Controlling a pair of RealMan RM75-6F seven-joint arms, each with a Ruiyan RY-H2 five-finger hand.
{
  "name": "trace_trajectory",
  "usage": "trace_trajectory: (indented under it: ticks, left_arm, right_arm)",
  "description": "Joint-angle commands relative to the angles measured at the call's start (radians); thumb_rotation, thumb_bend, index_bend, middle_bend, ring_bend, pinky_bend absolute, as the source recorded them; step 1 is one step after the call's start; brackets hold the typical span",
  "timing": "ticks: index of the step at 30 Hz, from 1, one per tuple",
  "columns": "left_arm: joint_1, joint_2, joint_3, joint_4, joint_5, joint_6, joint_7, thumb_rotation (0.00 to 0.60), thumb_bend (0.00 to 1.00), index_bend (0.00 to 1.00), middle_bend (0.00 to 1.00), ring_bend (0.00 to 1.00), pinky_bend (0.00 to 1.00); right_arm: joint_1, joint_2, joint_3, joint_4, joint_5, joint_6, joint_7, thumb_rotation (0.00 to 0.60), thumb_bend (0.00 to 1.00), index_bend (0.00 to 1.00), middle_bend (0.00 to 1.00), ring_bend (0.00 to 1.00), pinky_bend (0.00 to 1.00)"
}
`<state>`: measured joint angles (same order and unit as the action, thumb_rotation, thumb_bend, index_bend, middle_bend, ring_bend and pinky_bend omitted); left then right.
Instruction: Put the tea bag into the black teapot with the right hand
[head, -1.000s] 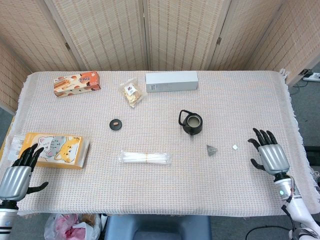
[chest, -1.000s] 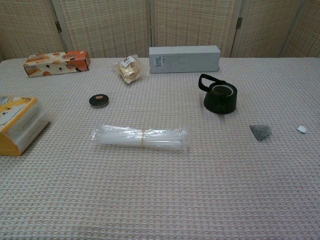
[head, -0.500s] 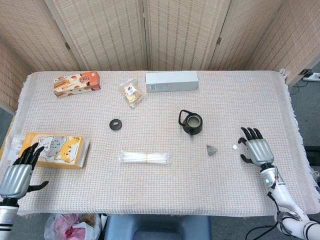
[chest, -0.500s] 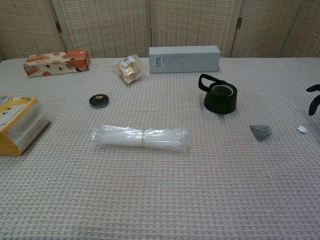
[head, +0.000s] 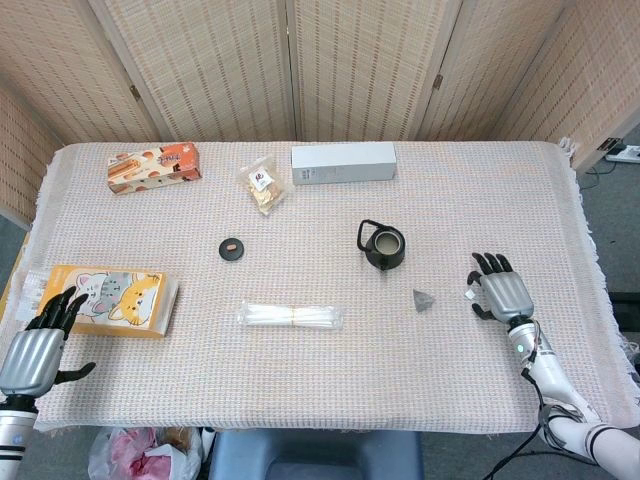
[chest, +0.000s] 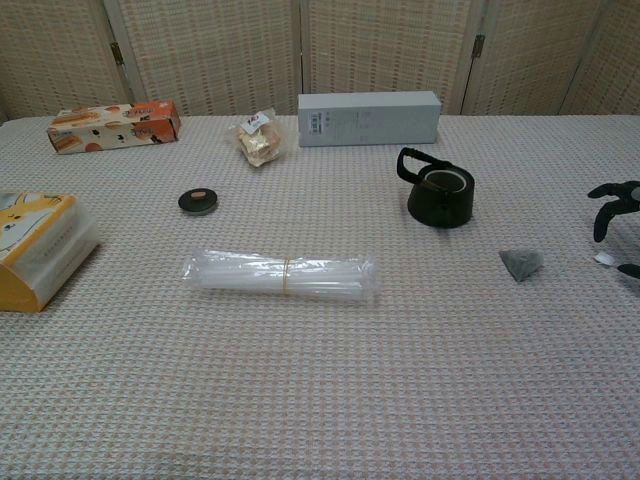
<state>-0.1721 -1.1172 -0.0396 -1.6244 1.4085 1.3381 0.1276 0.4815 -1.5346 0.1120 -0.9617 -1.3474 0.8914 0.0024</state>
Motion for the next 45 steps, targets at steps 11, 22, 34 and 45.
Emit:
trace_trajectory:
  ticks: [11,22,34,45]
  left_arm:
    - [-0.003,0.003,0.0,0.004,-0.008,-0.008,-0.013,0.6,0.11,0.0,0.0,0.04,0.28]
    - [-0.006,0.004,-0.003,0.011,-0.014,-0.014,-0.028,0.6,0.11,0.0,0.0,0.04,0.28]
    - [-0.018,0.006,-0.005,0.018,-0.022,-0.037,-0.041,0.6,0.11,0.0,0.0,0.04,0.28]
    - [-0.016,0.004,-0.005,0.023,-0.026,-0.033,-0.047,0.6,0.11,0.0,0.0,0.04,0.28]
  right_arm:
    - [0.02,-0.022,-0.003,0.032,0.016,-0.025,0.0,0.6,0.26,0.42,0.06,0.0,0.0]
    - [0.038,-0.045,-0.004,0.061,0.025,-0.046,0.003,0.6,0.26,0.45,0.07,0.0,0.0]
    - [0.052,-0.064,-0.004,0.096,0.043,-0.077,0.0,0.6,0.28,0.49,0.09,0.0,0.0]
    - [0.055,-0.065,-0.001,0.099,0.034,-0.056,0.018,0.6,0.29,0.56,0.12,0.0,0.0]
